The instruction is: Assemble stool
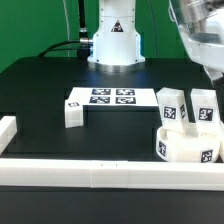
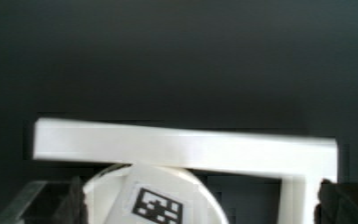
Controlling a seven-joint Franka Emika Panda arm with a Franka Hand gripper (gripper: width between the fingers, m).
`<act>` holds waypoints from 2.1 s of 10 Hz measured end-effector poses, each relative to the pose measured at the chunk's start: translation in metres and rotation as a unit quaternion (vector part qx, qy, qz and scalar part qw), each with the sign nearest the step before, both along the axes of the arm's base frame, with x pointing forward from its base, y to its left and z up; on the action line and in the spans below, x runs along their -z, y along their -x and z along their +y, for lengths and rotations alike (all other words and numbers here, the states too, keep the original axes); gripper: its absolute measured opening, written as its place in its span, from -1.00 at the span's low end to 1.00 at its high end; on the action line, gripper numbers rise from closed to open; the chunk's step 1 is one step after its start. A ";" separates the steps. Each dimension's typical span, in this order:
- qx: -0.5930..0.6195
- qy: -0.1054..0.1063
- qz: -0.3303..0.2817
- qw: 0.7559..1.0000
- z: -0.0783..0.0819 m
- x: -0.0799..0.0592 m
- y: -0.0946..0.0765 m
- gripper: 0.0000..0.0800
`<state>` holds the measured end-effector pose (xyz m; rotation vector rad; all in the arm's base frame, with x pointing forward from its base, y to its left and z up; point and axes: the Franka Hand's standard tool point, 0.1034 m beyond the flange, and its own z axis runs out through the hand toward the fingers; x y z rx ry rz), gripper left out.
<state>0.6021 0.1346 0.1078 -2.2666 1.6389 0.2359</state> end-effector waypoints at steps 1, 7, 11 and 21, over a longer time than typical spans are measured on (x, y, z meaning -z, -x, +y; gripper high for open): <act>-0.045 0.003 -0.014 0.999 0.000 -0.001 -0.001 0.62; -0.271 0.017 -0.087 0.959 0.002 -0.006 -0.001 0.62; -0.468 0.032 -0.148 0.871 0.003 -0.010 -0.002 0.62; -0.802 0.064 -0.250 0.540 -0.016 -0.002 -0.002 0.62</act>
Offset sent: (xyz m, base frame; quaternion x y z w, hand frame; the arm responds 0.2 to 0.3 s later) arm 0.0000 0.0000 0.0000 0.0000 0.0000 -0.1296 0.9916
